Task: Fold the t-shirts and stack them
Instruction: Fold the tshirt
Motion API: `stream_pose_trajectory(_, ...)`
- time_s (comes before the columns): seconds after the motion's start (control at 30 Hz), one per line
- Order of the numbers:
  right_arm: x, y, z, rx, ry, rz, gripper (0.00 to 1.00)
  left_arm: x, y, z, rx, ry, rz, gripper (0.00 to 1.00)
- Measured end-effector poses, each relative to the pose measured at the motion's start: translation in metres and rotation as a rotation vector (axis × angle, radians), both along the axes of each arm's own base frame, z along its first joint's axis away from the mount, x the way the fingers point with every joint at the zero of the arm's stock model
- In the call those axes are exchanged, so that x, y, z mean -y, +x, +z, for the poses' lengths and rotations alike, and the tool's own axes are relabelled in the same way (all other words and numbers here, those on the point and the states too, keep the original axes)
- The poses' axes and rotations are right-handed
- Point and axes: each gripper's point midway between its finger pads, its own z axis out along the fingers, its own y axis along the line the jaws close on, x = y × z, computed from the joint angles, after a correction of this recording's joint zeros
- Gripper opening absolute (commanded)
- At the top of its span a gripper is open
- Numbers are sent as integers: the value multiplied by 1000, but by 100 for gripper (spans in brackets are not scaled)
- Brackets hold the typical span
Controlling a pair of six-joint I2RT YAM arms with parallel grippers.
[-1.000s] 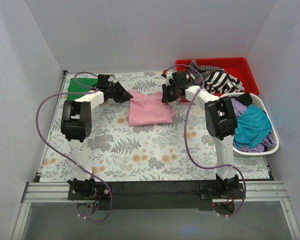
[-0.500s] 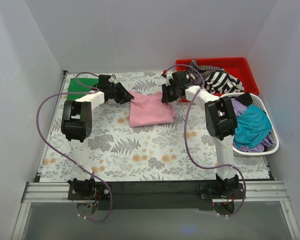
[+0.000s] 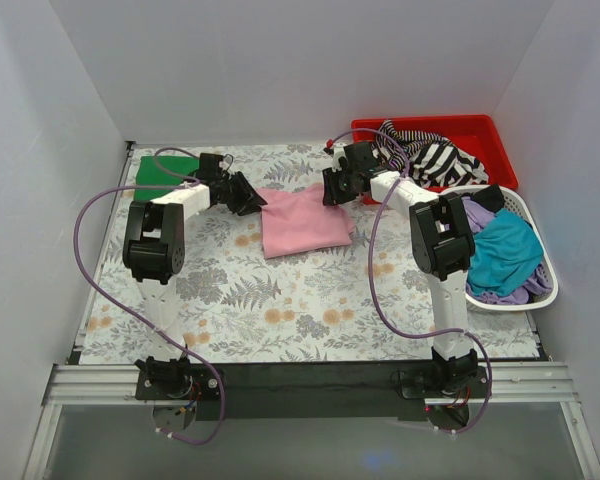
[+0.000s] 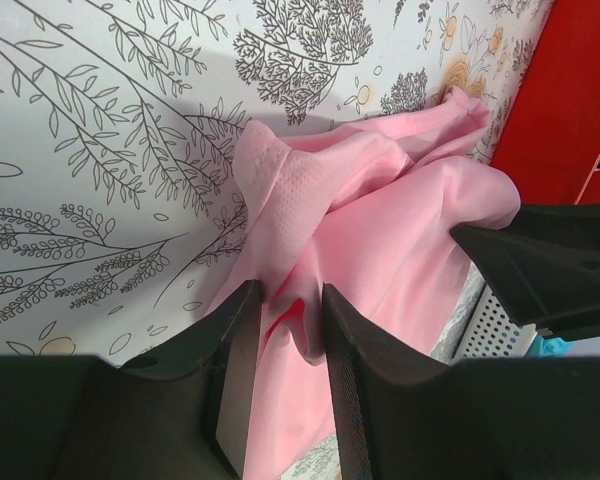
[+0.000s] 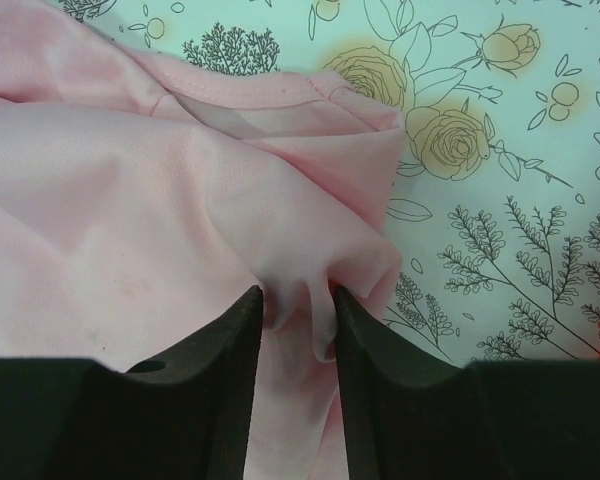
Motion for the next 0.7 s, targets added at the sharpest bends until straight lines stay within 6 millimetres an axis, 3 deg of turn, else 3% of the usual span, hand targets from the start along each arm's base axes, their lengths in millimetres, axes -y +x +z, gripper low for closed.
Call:
stream_pose_trajectory(0.37, 1, 1, 1, 5, -5, -6, 40, 1, 3, 8, 5, 0, -10, 22)
stream_pose_trajectory(0.43, 1, 2, 1, 6, -7, -7, 31, 3, 5, 12, 10, -8, -11, 3)
stream_pose_trajectory(0.5, 1, 2, 1, 7, -8, -6, 19, 4, 6, 15, 16, -16, -16, 0)
stream_pose_trajectory(0.57, 1, 2, 1, 8, -8, -5, 13, 6, 7, 18, 21, -21, -21, 0)
stream_pose_trajectory(0.67, 1, 2, 1, 7, -8, -6, 15, 7, 6, 19, 20, -24, -24, 0)
stream_pose_trajectory(0.7, 1, 2, 1, 7, -7, -6, 26, 7, 6, 19, 17, -26, -25, 0)
